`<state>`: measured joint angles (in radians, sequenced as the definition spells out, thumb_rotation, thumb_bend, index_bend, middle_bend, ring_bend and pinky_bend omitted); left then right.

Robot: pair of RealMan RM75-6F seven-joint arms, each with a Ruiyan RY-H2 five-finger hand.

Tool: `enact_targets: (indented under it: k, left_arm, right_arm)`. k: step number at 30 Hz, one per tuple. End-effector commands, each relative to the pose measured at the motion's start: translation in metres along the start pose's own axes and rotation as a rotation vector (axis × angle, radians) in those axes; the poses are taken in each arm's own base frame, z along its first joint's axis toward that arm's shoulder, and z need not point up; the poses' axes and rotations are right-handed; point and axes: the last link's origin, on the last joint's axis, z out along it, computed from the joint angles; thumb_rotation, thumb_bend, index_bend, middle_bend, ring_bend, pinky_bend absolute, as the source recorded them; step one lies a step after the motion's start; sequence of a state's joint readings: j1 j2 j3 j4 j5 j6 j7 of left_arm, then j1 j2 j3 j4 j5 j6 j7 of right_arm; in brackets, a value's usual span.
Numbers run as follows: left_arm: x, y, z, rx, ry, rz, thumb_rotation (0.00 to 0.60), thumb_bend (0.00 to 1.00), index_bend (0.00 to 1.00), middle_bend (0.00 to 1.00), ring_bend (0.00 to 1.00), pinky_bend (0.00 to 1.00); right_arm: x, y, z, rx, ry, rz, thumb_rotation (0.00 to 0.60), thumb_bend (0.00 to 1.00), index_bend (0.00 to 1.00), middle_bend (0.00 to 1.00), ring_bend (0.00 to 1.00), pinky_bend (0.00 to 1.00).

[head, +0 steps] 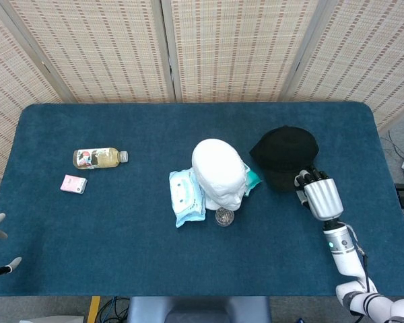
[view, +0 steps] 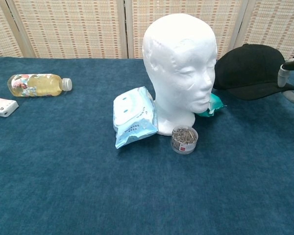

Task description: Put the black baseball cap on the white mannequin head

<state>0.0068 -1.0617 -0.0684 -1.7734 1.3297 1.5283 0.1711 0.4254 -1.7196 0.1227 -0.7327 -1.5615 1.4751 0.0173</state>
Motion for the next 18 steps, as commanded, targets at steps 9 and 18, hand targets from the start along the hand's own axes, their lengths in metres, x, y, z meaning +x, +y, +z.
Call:
enact_targets:
  k: [9,18]
  left_arm:
    - [0.000,0.000,0.000,0.001,-0.001,0.001,0.600,0.05,0.14,0.42,0.38,0.55]
    - [0.000,0.000,0.000,0.000,-0.001,0.001,0.600,0.05,0.15,0.42,0.38,0.55]
  right_arm:
    - [0.002,0.002,0.002,-0.016,0.028,-0.008,0.600,0.48,0.52,0.45,0.27,0.48]
    - [0.016,0.008,0.014,-0.008,0.131,-0.033,0.600,0.48,0.64,0.49,0.28,0.48]
